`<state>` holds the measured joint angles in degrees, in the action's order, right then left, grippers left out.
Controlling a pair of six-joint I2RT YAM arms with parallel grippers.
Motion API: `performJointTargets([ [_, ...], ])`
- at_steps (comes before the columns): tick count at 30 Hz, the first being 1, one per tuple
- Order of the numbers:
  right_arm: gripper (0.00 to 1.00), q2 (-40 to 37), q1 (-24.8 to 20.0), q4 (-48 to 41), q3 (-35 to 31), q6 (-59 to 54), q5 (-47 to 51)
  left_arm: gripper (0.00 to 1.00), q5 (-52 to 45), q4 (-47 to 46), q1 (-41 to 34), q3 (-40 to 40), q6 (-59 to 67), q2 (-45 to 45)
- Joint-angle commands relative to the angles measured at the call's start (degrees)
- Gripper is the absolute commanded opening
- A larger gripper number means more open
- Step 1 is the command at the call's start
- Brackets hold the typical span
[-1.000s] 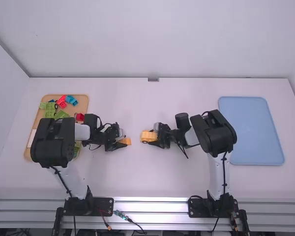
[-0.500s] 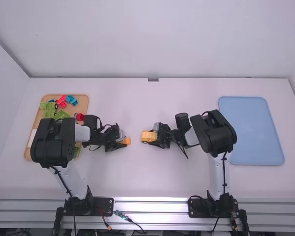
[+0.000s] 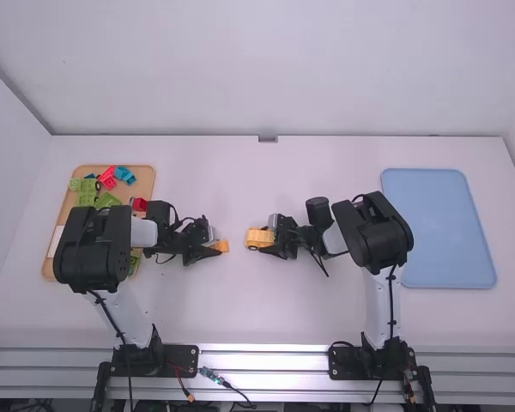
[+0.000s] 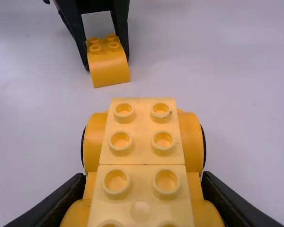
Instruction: Assemble lego blocks to make yellow taxi
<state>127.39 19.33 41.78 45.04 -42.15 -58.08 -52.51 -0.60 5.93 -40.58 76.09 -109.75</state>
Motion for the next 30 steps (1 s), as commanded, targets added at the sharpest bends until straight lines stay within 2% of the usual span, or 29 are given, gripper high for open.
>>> performJointTargets([
  [1,0.51,1.1,0.2,-0.4,0.0,0.3,0.7,0.25,-2.2,0.1,-0.5,0.0,0.0,-0.6],
  [9,0.51,1.1,0.2,-0.5,0.0,0.3,0.7,0.18,-5.1,0.3,-0.1,-2.8,-3.0,-0.6],
  [13,0.51,1.1,0.2,-0.4,0.0,0.3,0.7,0.09,-4.9,-4.3,-1.6,-7.7,-4.7,-0.6],
  [15,0.51,1.1,0.2,-0.5,0.0,0.3,0.7,0.09,-4.9,-6.5,-2.3,-9.6,-4.7,-0.6],
  [19,0.53,1.1,0.2,-0.5,0.0,0.3,0.8,0.10,-5.1,-13.0,-4.7,-15.2,-4.7,-0.6],
  [21,0.53,1.1,0.1,-0.5,0.0,0.2,0.7,0.06,-4.7,-15.9,-6.3,-17.8,-4.6,-0.6],
  [30,0.53,1.1,0.2,-0.4,0.0,0.1,0.9,0.03,-1.7,-20.0,-15.5,-22.6,-1.7,-0.6],
])
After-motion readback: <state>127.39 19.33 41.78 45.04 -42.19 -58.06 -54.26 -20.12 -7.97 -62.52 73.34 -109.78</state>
